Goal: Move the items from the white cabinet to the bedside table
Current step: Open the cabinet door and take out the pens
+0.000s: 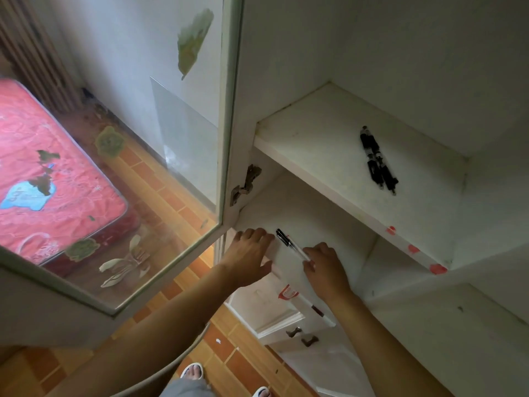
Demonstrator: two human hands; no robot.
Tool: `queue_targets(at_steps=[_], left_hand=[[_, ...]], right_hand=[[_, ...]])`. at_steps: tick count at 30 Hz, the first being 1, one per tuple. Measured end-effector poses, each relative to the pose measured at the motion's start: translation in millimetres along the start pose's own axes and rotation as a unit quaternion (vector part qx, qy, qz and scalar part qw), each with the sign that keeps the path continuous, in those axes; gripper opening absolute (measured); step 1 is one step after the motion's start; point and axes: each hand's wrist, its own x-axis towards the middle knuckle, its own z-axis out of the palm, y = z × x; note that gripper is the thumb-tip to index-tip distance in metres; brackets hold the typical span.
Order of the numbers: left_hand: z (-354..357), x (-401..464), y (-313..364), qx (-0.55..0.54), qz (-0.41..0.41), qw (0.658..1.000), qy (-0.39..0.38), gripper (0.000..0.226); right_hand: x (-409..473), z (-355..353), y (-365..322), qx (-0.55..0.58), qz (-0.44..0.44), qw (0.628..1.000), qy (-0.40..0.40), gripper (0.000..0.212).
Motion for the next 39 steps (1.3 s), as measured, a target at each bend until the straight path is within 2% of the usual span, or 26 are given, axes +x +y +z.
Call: queue_targets(at_steps=[4, 8, 12, 15, 22, 34, 39], left_hand=[[-2, 6, 9, -0.026, 0.029, 0.999, 0.014, 0.059], [3, 9, 10, -0.006, 0.059, 0.998, 0.015, 0.047], [9, 13, 15, 0.007, 0.067, 0.998, 0.021, 0.033], [14, 15, 18, -0.015, 0.072, 0.997, 0.023, 0.028], [21, 14, 20, -0.059, 0.065, 0.996, 0.032, 0.026], [25, -2, 22, -0.039, 0.049, 0.998, -0.001, 0.031], [23, -9, 26, -0.051, 0.033, 0.998, -0.014, 0.024]], right_hand=[[-7, 2, -2, 0.013, -0.037, 0.999, -0.002, 0.033], [-15, 1, 0, 0.031, -0.043, 0.999, 0.0, 0.034], [-23, -4, 9, 0.038, 0.003, 0.999, 0.001, 0.044], [-27, -6, 11, 0.056, 0.031, 0.998, -0.007, 0.043], [-17, -1, 0, 0.07, 0.005, 0.997, -0.005, 0.028], [-23, 8, -9, 0.076, -0.059, 0.995, -0.017, 0.03], [-31, 7, 1, 0.087, -0.041, 0.995, -0.005, 0.03]])
